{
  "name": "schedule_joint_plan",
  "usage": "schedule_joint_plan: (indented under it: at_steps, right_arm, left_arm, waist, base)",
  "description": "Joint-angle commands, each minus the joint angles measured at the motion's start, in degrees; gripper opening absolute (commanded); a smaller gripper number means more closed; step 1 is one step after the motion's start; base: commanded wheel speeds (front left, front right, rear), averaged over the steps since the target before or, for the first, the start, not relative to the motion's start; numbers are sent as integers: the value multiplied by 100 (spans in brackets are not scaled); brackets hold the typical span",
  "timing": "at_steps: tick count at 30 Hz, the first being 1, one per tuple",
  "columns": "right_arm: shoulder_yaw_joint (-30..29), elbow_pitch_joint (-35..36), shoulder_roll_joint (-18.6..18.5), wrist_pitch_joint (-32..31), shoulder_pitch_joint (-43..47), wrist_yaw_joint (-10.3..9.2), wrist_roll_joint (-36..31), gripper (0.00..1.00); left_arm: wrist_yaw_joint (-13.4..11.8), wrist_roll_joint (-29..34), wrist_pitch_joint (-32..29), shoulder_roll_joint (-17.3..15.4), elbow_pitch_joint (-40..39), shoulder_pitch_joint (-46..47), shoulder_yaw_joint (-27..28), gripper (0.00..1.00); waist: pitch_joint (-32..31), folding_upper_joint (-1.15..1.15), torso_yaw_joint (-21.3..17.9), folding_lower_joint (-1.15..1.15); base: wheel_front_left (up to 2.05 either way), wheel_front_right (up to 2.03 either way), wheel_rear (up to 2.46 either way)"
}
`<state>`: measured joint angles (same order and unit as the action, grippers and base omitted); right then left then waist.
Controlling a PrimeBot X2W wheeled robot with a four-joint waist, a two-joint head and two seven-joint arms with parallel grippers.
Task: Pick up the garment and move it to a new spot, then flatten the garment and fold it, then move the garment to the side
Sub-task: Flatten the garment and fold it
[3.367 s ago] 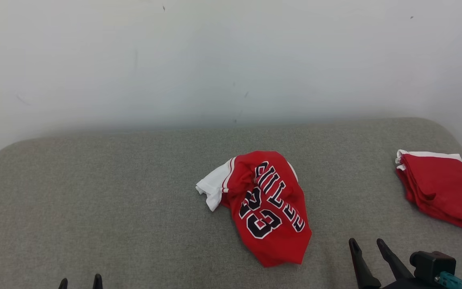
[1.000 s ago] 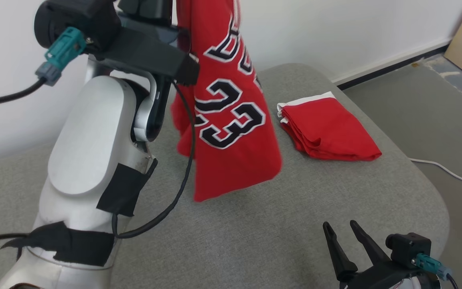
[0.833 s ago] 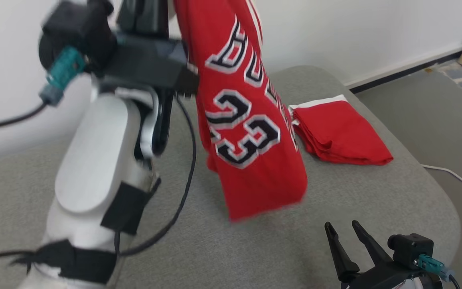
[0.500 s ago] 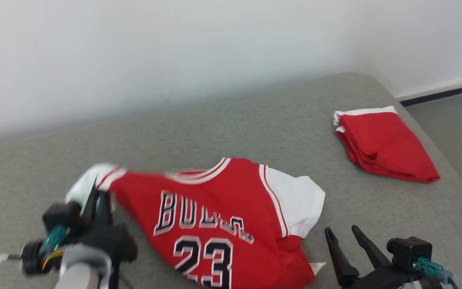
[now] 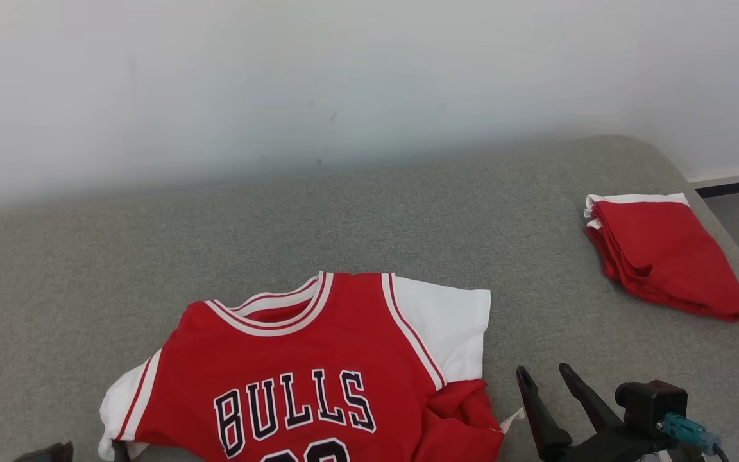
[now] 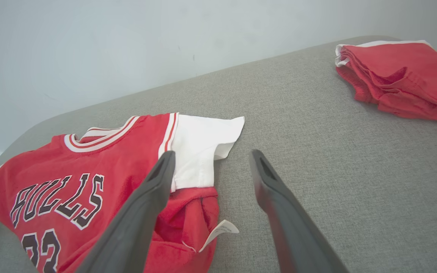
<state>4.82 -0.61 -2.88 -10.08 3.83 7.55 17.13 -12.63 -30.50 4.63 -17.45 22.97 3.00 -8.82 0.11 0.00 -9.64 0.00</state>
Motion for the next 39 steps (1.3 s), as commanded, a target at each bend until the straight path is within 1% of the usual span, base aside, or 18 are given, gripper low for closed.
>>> schedule_joint_plan:
  at_steps: [1,4,5,7,10,12,15,17,21,25,27,30,34,39]
  right_arm:
    - [-8,10,1,15,84,-10,36,100]
    - [-22,12,1,40,107,-10,52,100]
    - [-22,12,1,40,107,-10,52,100]
    - [-21,4,1,52,99,-10,63,100]
    - [-16,-6,1,72,53,-10,84,100]
    - [-8,-14,2,78,6,-10,96,100]
    - [7,-20,0,113,-61,-10,104,100]
    - [46,-52,2,129,-116,-10,115,100]
    - [100,-116,2,200,-201,-10,178,100]
    - [128,-172,-1,274,-299,-10,214,100]
    - [146,-232,3,308,-313,-10,229,100]
    - [175,-283,3,364,-388,-10,262,100]
    - [234,-327,3,429,-417,-10,296,100]
    - [262,-406,2,531,-506,-10,344,100]
  left_arm:
    - [-62,-43,-199,-116,-121,-148,50,100]
    - [-149,-129,-614,-242,-407,-274,72,100]
    - [-149,-129,-614,-242,-407,-274,72,100]
    - [-175,-162,-880,-294,-735,-268,31,100]
    - [-166,7,-1253,-408,-1375,-41,-206,100]
    - [-208,211,-1489,-445,-1731,200,-403,100]
    - [-133,380,-1808,-320,-2077,711,-773,100]
    - [-27,494,-2006,-218,-2081,1077,-1058,100]
    - [210,558,-2254,97,-1554,1746,-1484,100]
    - [388,545,-2349,363,-786,2324,-1668,100]
    - [443,524,-2416,426,-398,2521,-1718,100]
    - [467,540,-2557,456,179,2875,-1735,100]
    - [375,576,-2865,409,890,3258,-1724,100]
    - [313,505,-3045,417,1416,3622,-1647,100]
  waist:
    - [6,0,-16,0]
    - [18,0,-52,0]
    - [18,0,-52,0]
    - [30,0,-76,0]
    - [71,0,-117,0]
    - [126,0,-164,0]
    - [236,0,-258,0]
    - [309,0,-358,0]
    - [451,0,-607,0]
    - [581,0,-887,0]
    - [644,0,-1024,0]
    - [747,0,-1219,0]
    - [897,0,-1437,0]
    - [1037,0,-1619,0]
  base:
    - [0,0,0]
    - [0,0,0]
    - [0,0,0]
    - [0,0,0]
    - [0,0,0]
    - [0,0,0]
    - [0,0,0]
    - [0,0,0]
    - [0,0,0]
    - [0,0,0]
    - [0,0,0]
    - [0,0,0]
    - [0,0,0]
    - [0,0,0]
